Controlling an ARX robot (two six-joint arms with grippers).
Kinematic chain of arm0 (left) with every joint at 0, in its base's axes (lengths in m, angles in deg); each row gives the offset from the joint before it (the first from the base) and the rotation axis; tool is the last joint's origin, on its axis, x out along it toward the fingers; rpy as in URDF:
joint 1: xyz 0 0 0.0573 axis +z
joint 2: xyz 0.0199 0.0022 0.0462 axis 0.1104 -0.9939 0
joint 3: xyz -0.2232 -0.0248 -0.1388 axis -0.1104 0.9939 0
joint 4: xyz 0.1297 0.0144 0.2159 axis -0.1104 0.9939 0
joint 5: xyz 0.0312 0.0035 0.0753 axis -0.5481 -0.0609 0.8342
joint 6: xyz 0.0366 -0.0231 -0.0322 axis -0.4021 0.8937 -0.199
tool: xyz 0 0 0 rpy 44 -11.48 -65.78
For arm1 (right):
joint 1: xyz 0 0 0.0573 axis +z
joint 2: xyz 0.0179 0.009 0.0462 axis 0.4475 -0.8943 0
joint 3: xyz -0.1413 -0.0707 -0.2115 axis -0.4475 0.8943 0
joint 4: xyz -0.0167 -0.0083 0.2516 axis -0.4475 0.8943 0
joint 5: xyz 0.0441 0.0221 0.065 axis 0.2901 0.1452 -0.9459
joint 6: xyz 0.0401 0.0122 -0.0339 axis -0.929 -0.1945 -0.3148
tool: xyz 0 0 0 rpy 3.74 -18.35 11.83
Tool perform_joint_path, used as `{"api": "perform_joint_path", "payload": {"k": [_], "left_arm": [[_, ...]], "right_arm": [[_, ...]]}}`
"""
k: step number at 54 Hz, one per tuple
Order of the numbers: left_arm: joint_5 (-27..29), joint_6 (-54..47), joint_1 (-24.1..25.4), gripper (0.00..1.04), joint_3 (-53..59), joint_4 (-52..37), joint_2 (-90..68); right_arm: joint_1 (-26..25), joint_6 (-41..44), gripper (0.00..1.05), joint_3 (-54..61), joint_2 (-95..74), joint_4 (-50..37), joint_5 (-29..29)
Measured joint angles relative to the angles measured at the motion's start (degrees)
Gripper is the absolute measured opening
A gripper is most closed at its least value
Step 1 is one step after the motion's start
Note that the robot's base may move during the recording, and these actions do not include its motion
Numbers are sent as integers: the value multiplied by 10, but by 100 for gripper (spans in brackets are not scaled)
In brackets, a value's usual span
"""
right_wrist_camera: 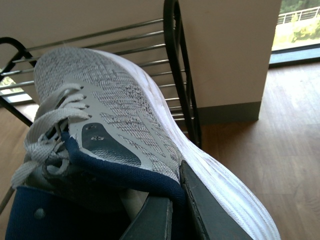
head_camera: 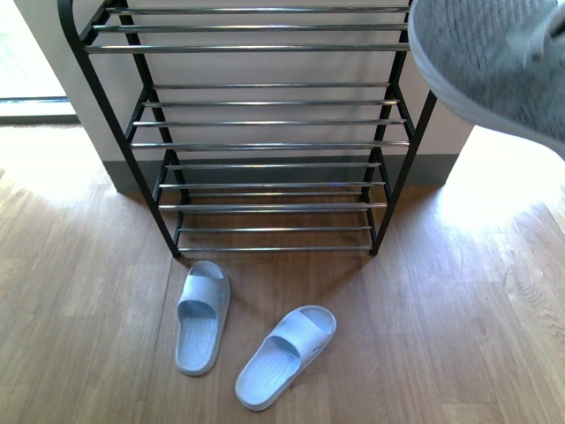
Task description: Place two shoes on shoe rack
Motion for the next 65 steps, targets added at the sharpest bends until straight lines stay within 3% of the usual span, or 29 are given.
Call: {"api": "perform_joint_path", "payload": {"k": [13,24,37,65], "left_arm": [[0,0,0,2,0,0,0],[0,0,0,2,0,0,0],[0,0,0,2,0,0,0],[0,0,0,2,0,0,0]], "right_arm": [[144,-117,1,-199,-115,107,111],[201,-213,1,-386,-252,188,166],[219,-302,1,-626,-438,305,240],[189,-333,1,-1057,-753,507,354]]}}
